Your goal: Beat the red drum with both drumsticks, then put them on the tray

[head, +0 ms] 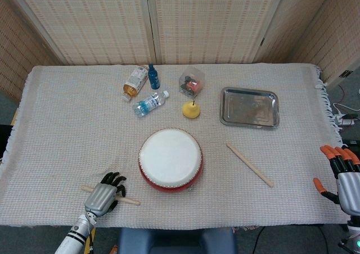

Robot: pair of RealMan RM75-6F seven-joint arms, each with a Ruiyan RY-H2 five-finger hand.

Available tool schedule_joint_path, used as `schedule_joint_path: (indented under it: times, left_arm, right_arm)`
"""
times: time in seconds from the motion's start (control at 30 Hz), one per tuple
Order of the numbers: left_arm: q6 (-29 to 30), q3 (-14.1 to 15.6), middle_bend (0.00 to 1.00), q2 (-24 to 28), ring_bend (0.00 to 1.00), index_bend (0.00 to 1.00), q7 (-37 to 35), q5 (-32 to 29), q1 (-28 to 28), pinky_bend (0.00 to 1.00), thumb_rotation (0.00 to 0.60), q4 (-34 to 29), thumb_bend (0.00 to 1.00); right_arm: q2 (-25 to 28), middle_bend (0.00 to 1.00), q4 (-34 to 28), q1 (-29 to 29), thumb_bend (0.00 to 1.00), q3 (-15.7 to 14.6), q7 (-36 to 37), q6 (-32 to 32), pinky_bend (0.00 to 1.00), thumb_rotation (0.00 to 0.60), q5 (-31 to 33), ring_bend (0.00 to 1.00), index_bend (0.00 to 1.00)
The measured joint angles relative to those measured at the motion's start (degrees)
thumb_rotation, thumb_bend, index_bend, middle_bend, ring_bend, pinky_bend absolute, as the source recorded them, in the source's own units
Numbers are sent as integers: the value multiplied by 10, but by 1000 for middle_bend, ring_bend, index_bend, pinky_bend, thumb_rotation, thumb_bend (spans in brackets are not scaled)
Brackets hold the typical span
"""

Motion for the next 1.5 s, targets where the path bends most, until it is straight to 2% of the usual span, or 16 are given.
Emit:
schedule_joint_path:
  times: [0.27,0.57,0.7,0.87,0.97,1.13,1.23,1.5]
  left_arm:
    - [-6,-2,164,-4,54,499,-26,0,2,74,600,5,321]
    - [-17,-5,191,-7,67,552,-46,-3,2,81,600,11,398]
    - [-16,-7,204,-7,76,563,-60,-3,4,84,600,11,399]
    - [-12,-14,210,-1,78,562,-100,-3,7,87,600,6,399]
    - [-14,-20,215,10,82,557,-147,-3,8,92,600,-4,399]
    - [-25,-36,221,43,86,550,-291,1,9,95,600,-26,398]
    - [-33,-47,233,67,98,544,-412,9,9,96,600,-34,397]
    - [-51,-64,272,126,135,555,-813,57,6,125,600,-20,395]
  right_arm:
    - [2,133,-3,-4,292,-2,1,2,109,600,-1,0,131]
    - [4,133,-4,-4,292,-2,6,0,107,600,0,0,131]
    - [5,133,-5,-2,292,-2,10,-4,106,600,0,0,131]
    - [5,133,-5,1,291,-1,12,-7,106,600,0,0,131]
    - [5,133,-6,3,292,-1,10,-9,105,600,-2,0,132]
    - [6,133,-10,5,292,-1,7,-11,104,600,-4,0,131]
    - [7,133,-12,5,292,-1,4,-11,104,600,-5,0,131]
    - [10,133,-21,6,292,-1,-5,-9,104,600,-8,0,131]
